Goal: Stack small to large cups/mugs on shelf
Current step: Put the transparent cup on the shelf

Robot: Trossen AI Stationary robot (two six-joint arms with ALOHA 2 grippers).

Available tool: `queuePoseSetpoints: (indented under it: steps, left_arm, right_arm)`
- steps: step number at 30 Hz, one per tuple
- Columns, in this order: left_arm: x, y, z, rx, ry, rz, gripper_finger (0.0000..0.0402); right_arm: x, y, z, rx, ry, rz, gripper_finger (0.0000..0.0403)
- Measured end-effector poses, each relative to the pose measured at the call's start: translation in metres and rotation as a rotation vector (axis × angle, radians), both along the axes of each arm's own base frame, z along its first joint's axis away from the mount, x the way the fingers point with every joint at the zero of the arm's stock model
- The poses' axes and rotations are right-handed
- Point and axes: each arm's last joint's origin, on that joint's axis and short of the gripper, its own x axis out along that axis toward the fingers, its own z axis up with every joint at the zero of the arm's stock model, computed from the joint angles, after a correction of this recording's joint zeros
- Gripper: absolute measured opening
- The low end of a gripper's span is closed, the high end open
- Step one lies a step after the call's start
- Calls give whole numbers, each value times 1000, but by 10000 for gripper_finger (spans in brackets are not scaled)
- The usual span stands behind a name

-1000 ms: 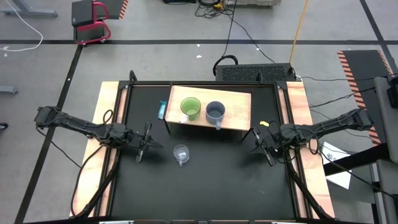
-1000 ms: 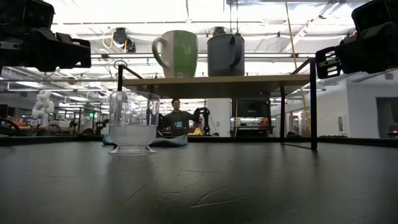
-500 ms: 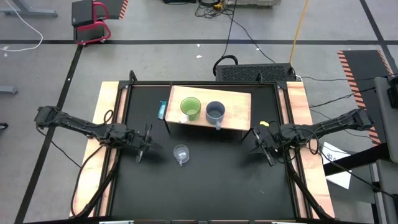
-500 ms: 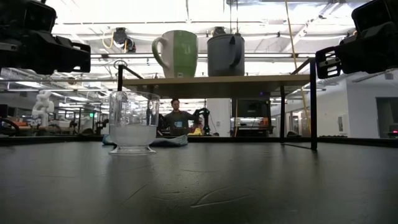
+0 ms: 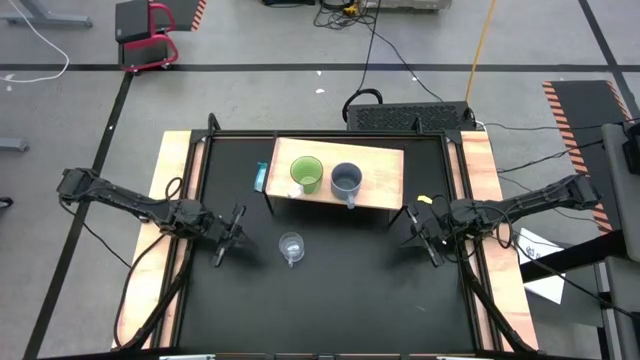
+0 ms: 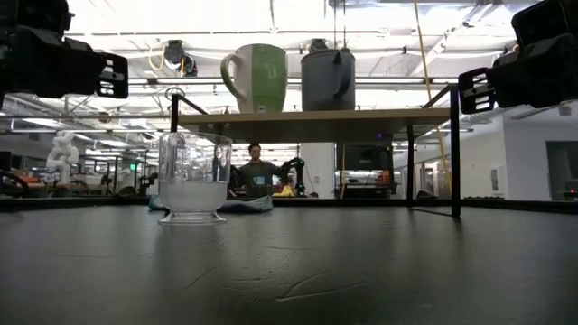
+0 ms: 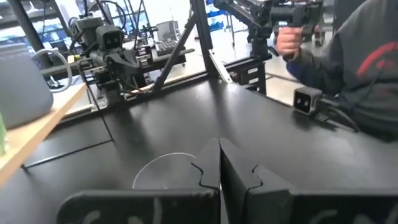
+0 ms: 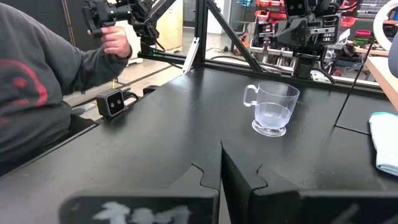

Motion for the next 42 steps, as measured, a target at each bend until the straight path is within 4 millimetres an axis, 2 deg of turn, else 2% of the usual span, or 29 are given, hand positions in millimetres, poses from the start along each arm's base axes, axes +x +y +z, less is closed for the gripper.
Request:
queuePoseSetpoints:
  steps: [9,16,23,27,33,42]
  left_arm:
    - [0,-1,4,-48,-27,-27,1]
    - [0,-5,3,-9,-34,-173,1]
    - [6,-5,0,-5,-27,-140,1]
    - [11,-3,2,-57,-39,-6,1]
    - [37,-8,20,-124,25,54,0]
    - [94,-33,36,-21,276,182,0]
  right_arm:
    - [0,0,0,-17,-7,2,0]
    - [0,0,0,-12,-6,2,0]
    - [0,0,0,-11,-5,2,0]
    - [0,0,0,-15,-7,2,0]
    - [0,0,1,-15,-15,2,0]
    - [0,0,0,-16,-11,2,0]
